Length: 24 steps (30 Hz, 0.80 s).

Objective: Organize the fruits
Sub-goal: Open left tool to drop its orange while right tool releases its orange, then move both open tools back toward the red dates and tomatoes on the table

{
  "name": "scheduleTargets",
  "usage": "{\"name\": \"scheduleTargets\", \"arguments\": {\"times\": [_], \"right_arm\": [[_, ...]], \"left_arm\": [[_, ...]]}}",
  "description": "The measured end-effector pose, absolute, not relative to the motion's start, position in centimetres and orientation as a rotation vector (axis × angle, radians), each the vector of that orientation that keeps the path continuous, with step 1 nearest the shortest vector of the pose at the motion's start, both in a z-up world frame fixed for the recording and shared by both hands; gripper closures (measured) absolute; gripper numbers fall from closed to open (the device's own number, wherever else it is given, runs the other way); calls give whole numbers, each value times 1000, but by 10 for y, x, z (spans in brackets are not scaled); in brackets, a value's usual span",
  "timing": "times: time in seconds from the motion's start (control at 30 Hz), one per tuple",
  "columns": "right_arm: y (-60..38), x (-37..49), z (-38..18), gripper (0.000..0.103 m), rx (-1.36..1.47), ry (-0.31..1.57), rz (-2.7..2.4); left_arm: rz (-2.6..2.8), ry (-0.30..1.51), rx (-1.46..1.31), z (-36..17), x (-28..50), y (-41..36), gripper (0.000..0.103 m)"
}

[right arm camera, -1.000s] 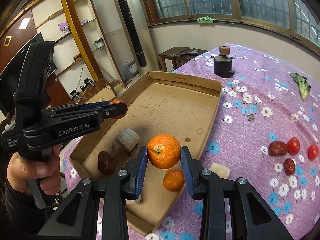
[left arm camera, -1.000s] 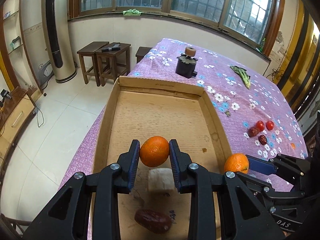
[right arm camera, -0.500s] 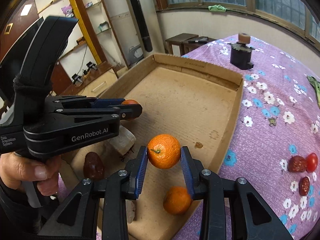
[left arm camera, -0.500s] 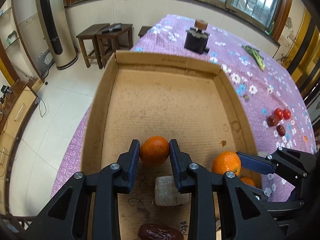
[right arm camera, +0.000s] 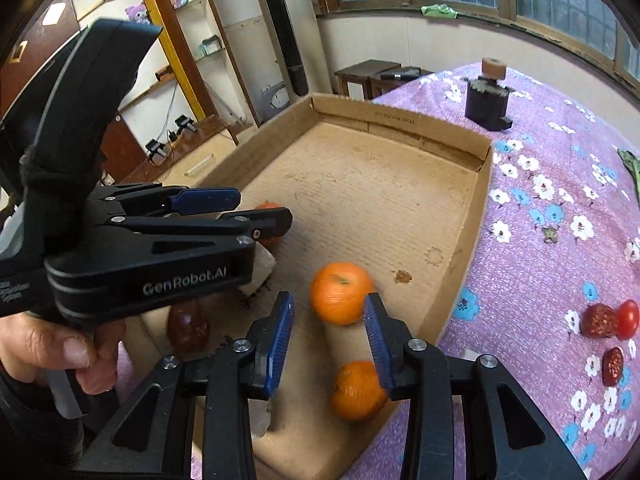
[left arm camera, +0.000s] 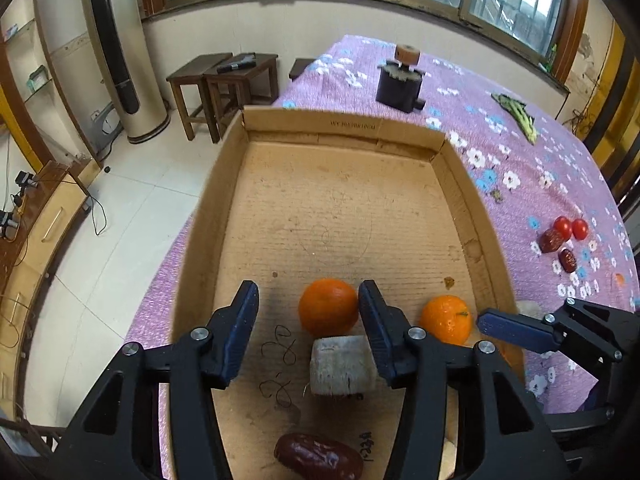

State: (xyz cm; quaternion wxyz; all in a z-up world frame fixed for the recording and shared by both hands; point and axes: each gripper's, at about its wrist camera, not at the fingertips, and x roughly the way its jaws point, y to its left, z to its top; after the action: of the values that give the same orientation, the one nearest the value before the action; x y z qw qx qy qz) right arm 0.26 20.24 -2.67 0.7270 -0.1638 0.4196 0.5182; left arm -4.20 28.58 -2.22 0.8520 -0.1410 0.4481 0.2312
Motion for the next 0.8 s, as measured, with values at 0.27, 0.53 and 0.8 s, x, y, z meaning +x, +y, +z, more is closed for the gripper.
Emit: {"name": "scheduleTargets", "arguments": {"times": [0.27, 0.53, 0.8], "right_arm": [[169, -9, -4, 62, -298, 882, 1154], [126, -12, 2, 62, -247, 877, 1106], [67, -4, -3, 62, -193, 891, 1003]], "left_arm": [[482, 886, -283, 0, -52, 268, 50], [442, 863, -258, 14, -54, 242, 46], [353, 843, -252, 23, -47, 205, 46]]}}
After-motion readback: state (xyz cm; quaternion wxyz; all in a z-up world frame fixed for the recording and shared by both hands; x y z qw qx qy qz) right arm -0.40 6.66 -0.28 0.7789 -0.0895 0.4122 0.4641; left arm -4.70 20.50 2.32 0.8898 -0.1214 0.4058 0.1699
